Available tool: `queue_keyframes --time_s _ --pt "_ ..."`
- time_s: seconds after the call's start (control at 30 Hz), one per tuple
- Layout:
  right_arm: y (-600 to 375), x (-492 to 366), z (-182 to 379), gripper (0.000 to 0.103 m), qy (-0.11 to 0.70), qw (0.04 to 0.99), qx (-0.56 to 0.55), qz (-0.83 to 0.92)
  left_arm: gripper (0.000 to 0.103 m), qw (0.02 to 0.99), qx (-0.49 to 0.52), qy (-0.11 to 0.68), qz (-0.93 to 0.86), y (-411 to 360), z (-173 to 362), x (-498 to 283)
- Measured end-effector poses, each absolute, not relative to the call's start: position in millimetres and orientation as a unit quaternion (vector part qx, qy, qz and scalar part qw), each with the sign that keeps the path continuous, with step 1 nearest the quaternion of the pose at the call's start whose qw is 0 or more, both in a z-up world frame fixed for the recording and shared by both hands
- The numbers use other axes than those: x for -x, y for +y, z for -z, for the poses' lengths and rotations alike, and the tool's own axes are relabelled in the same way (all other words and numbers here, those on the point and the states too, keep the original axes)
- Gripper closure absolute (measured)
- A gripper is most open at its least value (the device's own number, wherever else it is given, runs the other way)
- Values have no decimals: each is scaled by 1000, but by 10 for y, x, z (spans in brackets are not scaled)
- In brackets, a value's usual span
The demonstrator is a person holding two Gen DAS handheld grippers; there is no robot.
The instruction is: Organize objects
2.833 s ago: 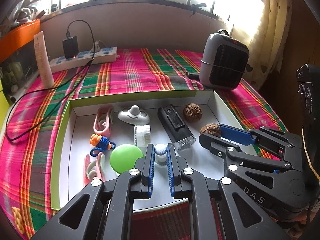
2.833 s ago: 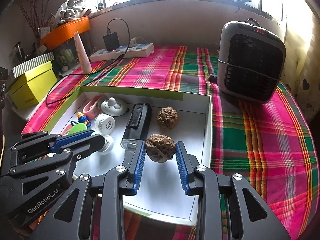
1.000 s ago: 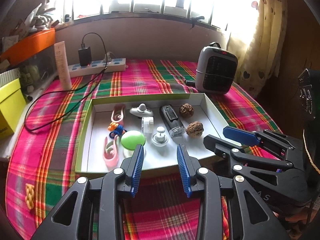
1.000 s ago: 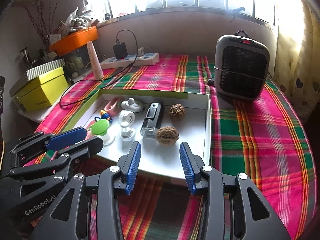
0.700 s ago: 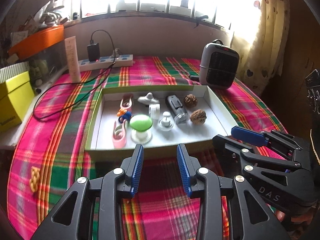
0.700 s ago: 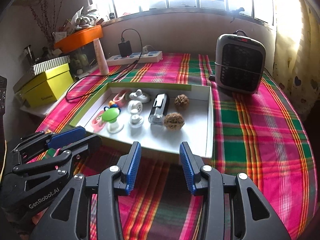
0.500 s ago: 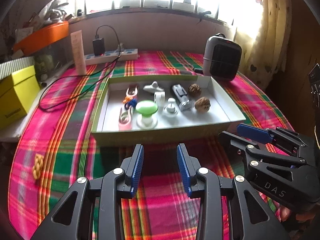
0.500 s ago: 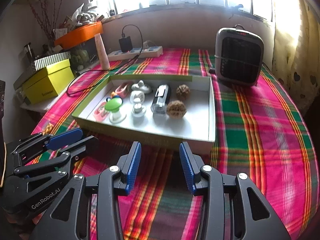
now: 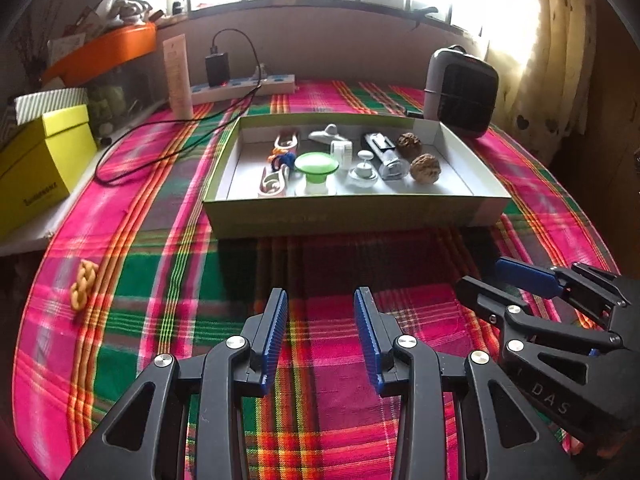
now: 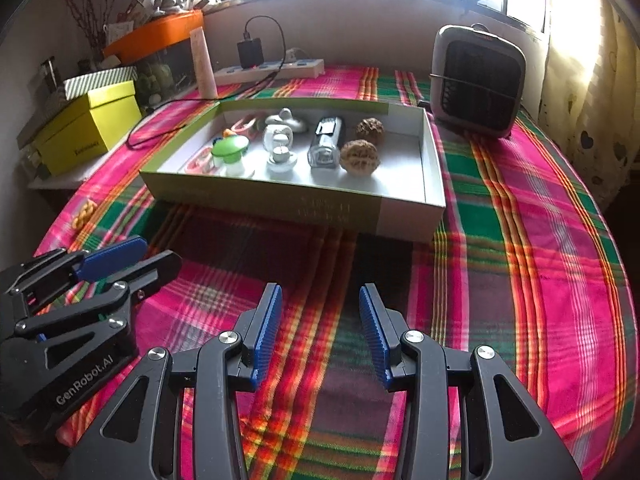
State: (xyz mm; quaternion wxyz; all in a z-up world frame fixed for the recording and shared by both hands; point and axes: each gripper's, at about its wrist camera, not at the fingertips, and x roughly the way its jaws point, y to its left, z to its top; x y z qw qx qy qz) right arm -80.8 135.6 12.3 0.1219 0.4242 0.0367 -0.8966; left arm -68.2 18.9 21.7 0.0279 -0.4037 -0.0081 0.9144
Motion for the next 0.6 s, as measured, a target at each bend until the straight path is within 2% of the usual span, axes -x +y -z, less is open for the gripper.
queue_keyframes --time_s 0.37,0.5,0.6 --pt "1377 783 -103 61 44 97 -429 897 67 24 421 -21 -906 147 -143 702" --pt "1404 798 -96 51 39 84 -432 897 66 26 422 -23 -906 149 -140 702" --pt "1419 810 -97 49 35 82 -433 897 62 29 422 -25 -906 146 -144 702"
